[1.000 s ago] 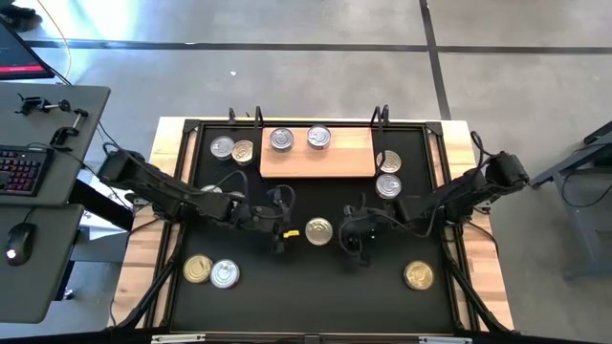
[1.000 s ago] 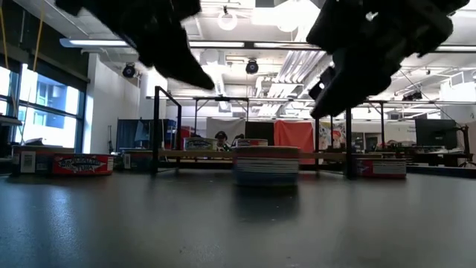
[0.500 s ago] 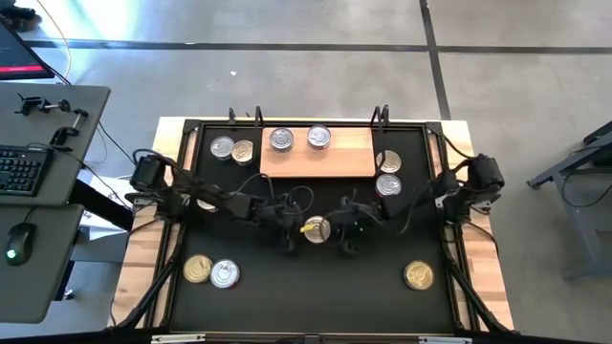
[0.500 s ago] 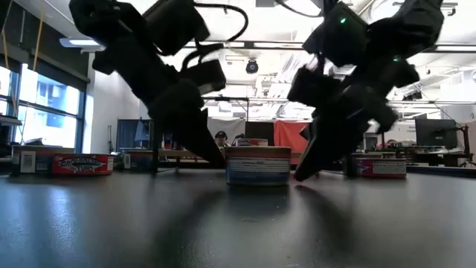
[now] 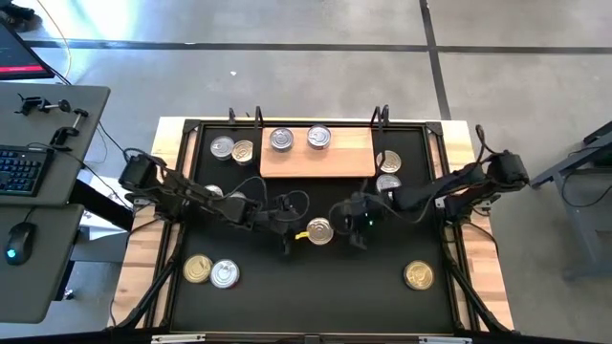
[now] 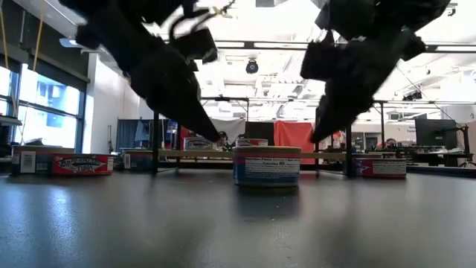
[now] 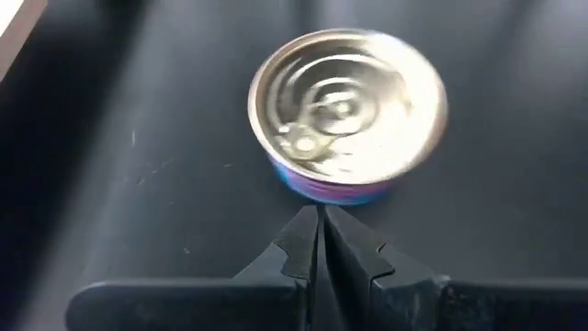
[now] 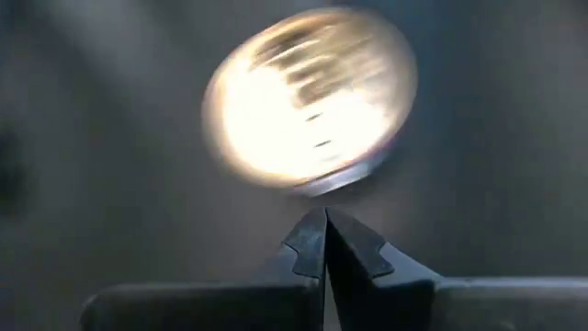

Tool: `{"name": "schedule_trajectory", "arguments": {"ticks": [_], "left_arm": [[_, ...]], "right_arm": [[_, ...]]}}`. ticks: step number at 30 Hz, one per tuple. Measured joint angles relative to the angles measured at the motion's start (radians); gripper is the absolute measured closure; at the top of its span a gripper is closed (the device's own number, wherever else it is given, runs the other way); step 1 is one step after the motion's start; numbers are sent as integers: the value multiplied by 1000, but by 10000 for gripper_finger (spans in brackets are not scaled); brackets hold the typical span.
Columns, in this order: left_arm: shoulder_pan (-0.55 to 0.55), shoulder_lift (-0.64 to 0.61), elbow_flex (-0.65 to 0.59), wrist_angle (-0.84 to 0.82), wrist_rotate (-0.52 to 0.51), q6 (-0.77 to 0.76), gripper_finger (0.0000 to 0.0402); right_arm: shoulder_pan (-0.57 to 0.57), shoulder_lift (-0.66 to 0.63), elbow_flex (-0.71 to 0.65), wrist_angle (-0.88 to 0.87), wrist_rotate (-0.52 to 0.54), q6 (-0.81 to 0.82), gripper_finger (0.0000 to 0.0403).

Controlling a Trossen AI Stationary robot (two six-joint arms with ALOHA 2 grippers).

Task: Stack canned seafood by type on shelf
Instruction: Put the blue tuna can on the shelf

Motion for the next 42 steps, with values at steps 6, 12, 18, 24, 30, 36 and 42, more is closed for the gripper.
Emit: {"name": "schedule_trajectory", "arguments": {"ticks": [6,12,18,24,30,36,42], "left_arm": [[32,98,-2,113,4,54,387],[27,97,-2,108,24,32,387],[-31,-14,3,9,6,22,387],[-67,-52,4,-73,-113,20,387],[-53,-2,1,-48,-141,10,387],[-46,12,3,18,-190,-26,387],[-49,12,2,52,-186,-8,387]], "right_arm": [[90,150,1,208,-48,-21,403],[55,198,1,250,126,45,403],[21,80,2,101,467,148,403],[72,30,1,60,450,69,403],[135,110,1,256,400,-151,375],[124,188,2,486,413,-389,284],[114,278,1,517,427,-519,225]]}}
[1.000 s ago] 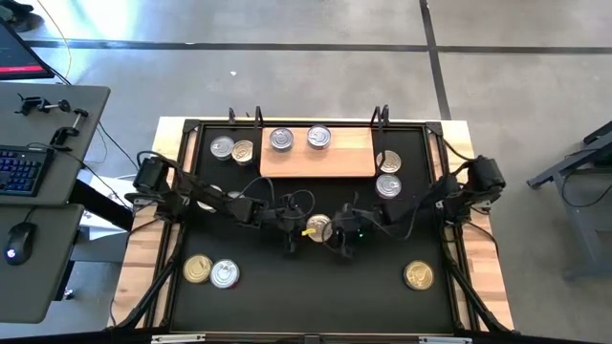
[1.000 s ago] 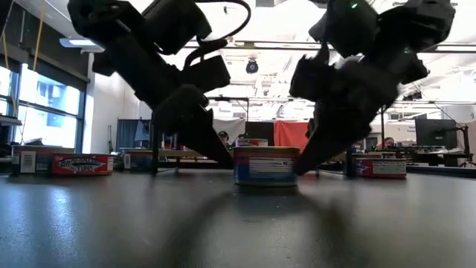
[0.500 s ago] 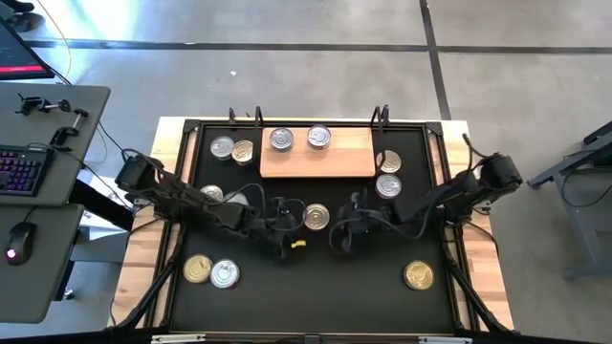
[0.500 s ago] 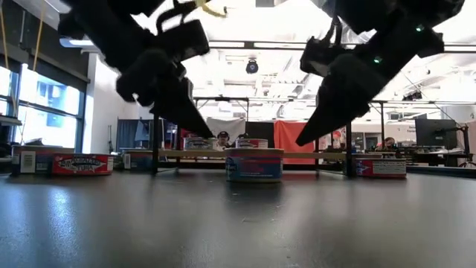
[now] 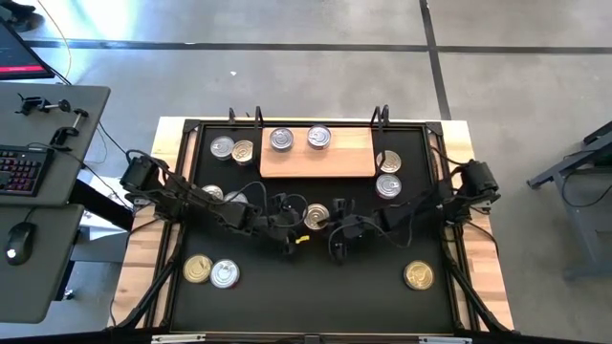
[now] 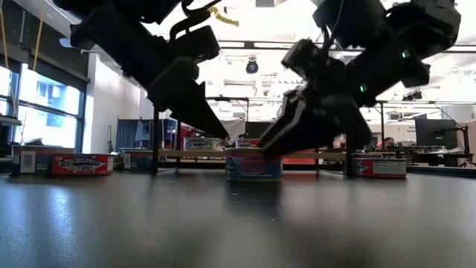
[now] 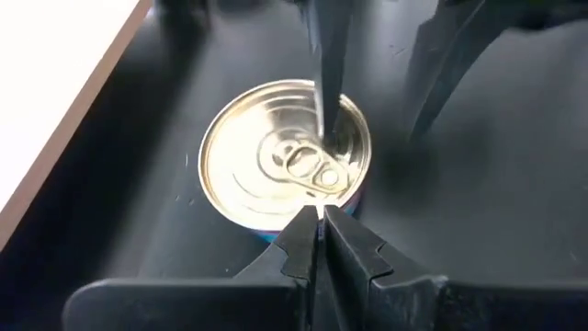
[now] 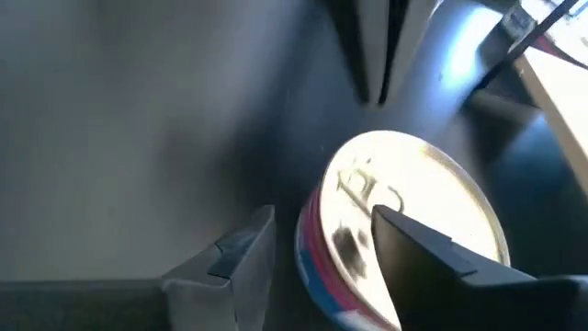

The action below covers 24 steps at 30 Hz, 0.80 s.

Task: Stack canned seafood by type on shelf
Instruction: Put the blue tuna can on the shelf

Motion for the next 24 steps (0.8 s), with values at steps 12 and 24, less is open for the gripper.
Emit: {"name": "schedule_trajectory", "arguments": {"ticks": [12,24], "left_arm": [[-28,0,0,-44,3,1,387],[-44,0,0,-166,-6,2,387]], "right_arm": [[34,-183,0,-256,347,105,222],[-31,-9,1,59,147,-87,222]]}}
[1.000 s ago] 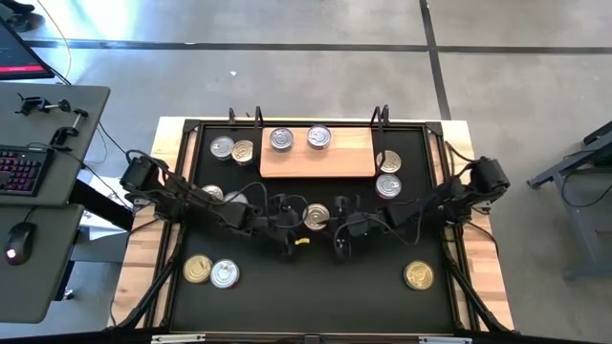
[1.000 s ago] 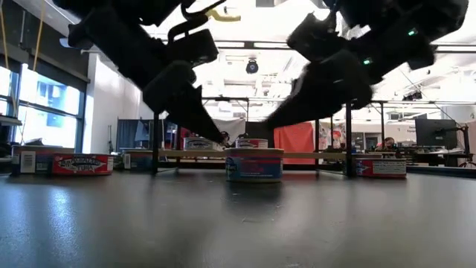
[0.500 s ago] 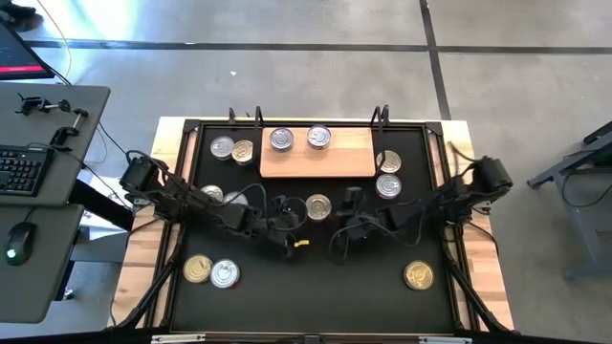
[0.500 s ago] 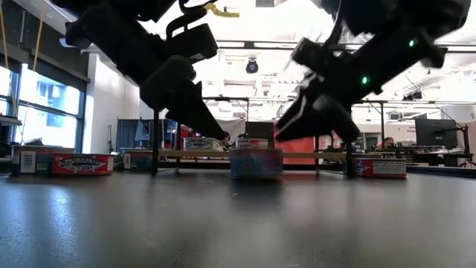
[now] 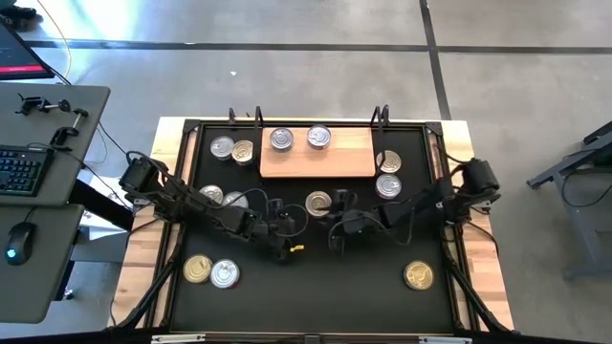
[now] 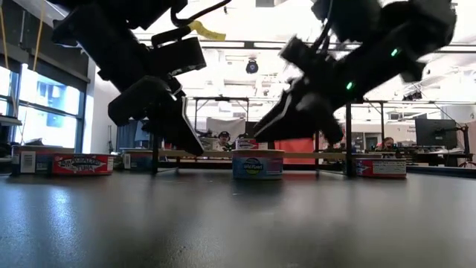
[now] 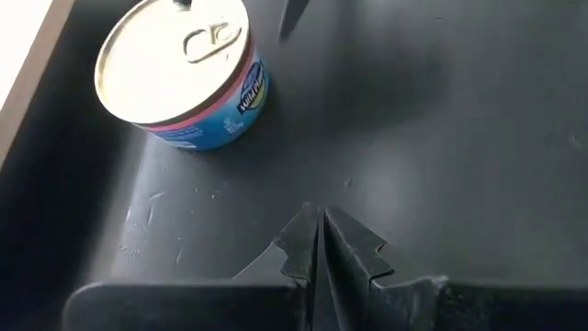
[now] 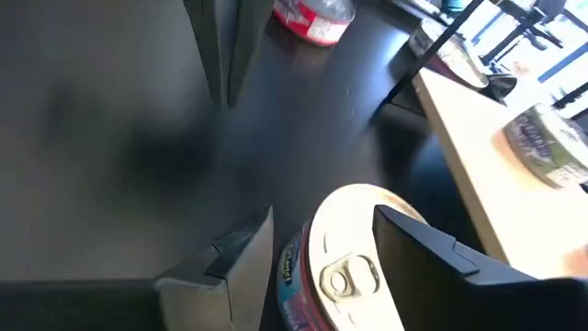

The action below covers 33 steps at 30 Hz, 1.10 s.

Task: Stack canned seafood by type on shelf
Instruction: Put the blue tuna can on the shelf

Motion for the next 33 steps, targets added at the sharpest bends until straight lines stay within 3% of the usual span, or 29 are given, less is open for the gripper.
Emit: {"name": "schedule_trajectory", "arguments": {"ticks": [6,11,16,22,26,33], "left_arm": [[3,0,0,1,-18,17,387],[2,0,0,0,-18,13,387],[-24,0,0,-10,-47,1,387],[-70,-16,0,-117,-189,-46,387],[-93,-24,0,-200,-289,-100,387],[-100,-26,0,-211,-317,-123,387]], "right_arm": [[-34,80,0,43,-16,-57,249],[-39,95,7,-13,13,-114,324],[-11,97,6,-55,115,-128,394],[34,65,2,-107,173,-137,399],[62,0,21,-240,182,-131,401],[89,-97,82,-554,179,-10,403]]}}
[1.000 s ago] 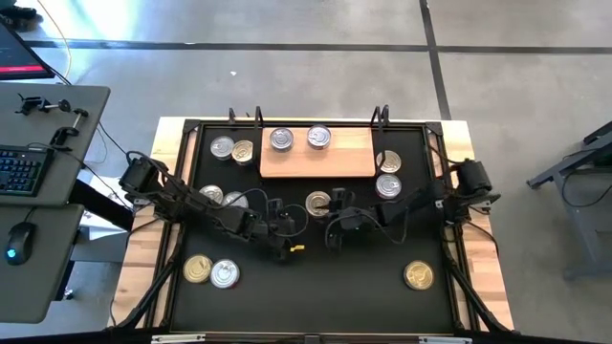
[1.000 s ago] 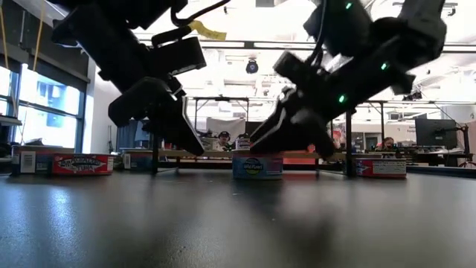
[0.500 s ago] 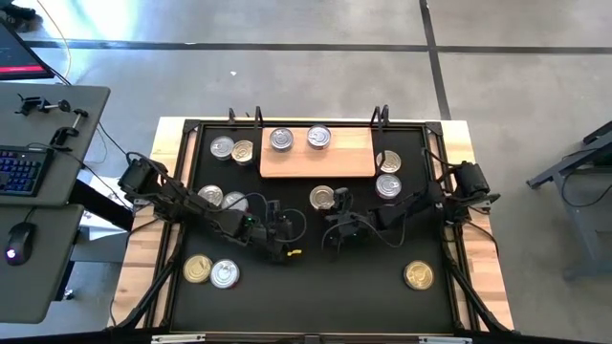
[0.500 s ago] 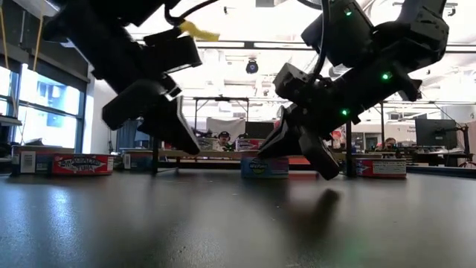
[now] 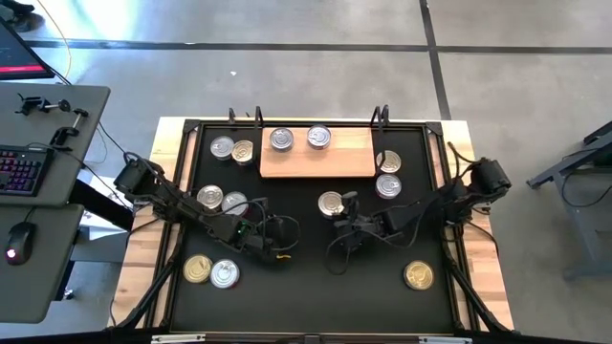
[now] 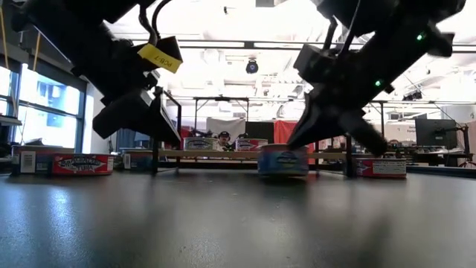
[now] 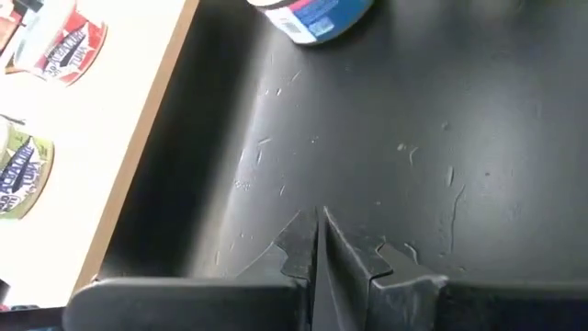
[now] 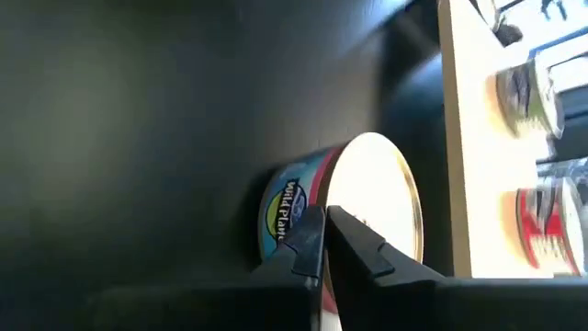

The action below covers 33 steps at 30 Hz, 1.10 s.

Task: Stack canned seafood by type on shelf
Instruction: Put the blue tuna can on the shelf

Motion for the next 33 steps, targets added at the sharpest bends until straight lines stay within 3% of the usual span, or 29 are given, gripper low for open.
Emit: {"name": "schedule_trajectory", "arguments": {"ticks": [7,11,13,18,22,26,28,33], "left_arm": [[-2,0,0,0,-7,-21,387],[-4,0,0,4,-7,-39,387],[-4,0,0,4,-7,-52,387],[-4,0,0,10,-7,-44,387],[-4,0,0,12,-7,-44,387],[-4,0,0,16,-7,-44,387],[-4,1,0,26,-7,-44,387],[-4,1,0,30,-7,-45,387]], "right_arm": [[-2,-42,8,-25,-54,44,403],[-33,-44,6,-40,-280,88,402],[-51,-44,1,-33,-330,123,402],[-72,-44,-1,-20,-323,196,383],[-71,-44,-2,83,-317,210,327],[-71,-36,-2,189,-219,289,278],[-71,-16,-2,197,-172,336,270],[-61,65,-2,195,-175,356,275]]}}
